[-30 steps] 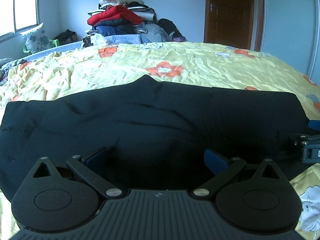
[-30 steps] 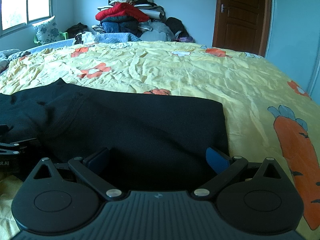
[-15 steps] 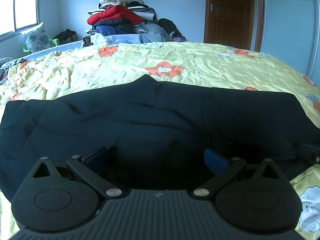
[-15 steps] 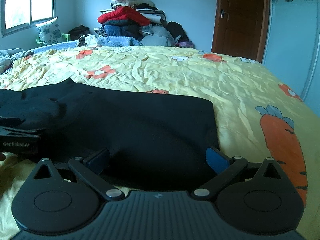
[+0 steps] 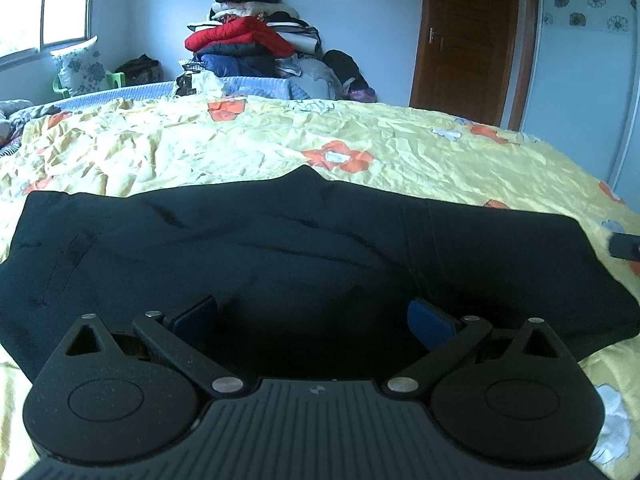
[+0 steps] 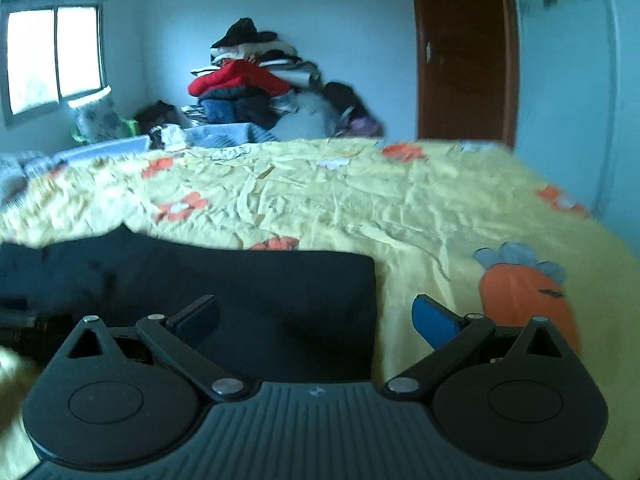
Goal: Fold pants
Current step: 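Reach the right gripper toward the folded pants' edge to grasp it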
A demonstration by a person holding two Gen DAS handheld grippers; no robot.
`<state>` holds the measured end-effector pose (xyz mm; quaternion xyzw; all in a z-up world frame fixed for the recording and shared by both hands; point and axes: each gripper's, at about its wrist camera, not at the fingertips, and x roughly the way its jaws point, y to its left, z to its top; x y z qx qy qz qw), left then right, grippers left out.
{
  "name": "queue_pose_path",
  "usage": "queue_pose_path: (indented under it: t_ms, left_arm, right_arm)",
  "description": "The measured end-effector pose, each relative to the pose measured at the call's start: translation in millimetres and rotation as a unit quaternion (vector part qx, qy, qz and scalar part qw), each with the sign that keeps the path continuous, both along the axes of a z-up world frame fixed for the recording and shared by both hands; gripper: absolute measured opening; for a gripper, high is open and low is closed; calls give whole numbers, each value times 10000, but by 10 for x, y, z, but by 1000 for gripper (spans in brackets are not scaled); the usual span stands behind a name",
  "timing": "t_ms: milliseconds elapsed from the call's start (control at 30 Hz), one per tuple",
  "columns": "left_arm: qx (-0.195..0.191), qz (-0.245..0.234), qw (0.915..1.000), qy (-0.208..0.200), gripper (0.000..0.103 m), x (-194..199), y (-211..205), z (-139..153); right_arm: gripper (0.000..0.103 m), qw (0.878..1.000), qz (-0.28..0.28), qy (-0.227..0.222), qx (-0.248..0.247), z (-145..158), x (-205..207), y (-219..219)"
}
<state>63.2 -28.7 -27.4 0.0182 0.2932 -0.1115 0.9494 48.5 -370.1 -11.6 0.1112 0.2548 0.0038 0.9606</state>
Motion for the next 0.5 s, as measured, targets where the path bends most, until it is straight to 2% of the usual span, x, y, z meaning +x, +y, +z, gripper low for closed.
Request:
queue_pose_path:
  t_ms: [100, 167, 267, 300, 333, 367, 400, 433, 467, 500]
  left_arm:
    - [26, -86, 10000, -21, 102, -13, -59, 14]
    - [185, -107, 9997, -84, 102, -30, -119, 10]
    - [387, -137, 9990, -172, 102, -38, -153, 10]
    - [410, -143, 9989, -184, 102, -34, -159, 14]
    - [408, -144, 9989, -186, 102, -29, -156, 18]
    - [390, -141, 9990, -179, 102, -20, -154, 25]
    - [365, -134, 9991, -166, 102, -12, -151, 31]
    - [342, -125, 9992, -156, 102, -6, -144, 38]
    - [322, -120, 9993, -154, 102, -3, -137, 45]
    - [310, -115, 9993, -158, 102, -3, -132, 54]
  right_arm:
    - [103, 9944, 254, 234, 997, -131, 323, -376]
    - [102, 9817, 260, 355, 1855, -285, 509, -622]
    - [100, 9694, 271, 281, 2422, -384, 663, -813]
    - [94, 9678, 297, 308, 2482, -380, 696, -832]
    - [76, 9673, 363, 365, 2483, -374, 735, -835]
    - [63, 9666, 457, 437, 2482, -377, 773, -824]
    - [39, 9660, 505, 531, 2480, -395, 802, -808]
    - [28, 9682, 509, 572, 2384, -401, 808, -797]
    - [27, 9703, 579, 567, 2280, -400, 804, -784]
    - [21, 9703, 646, 534, 2270, -398, 787, -786]
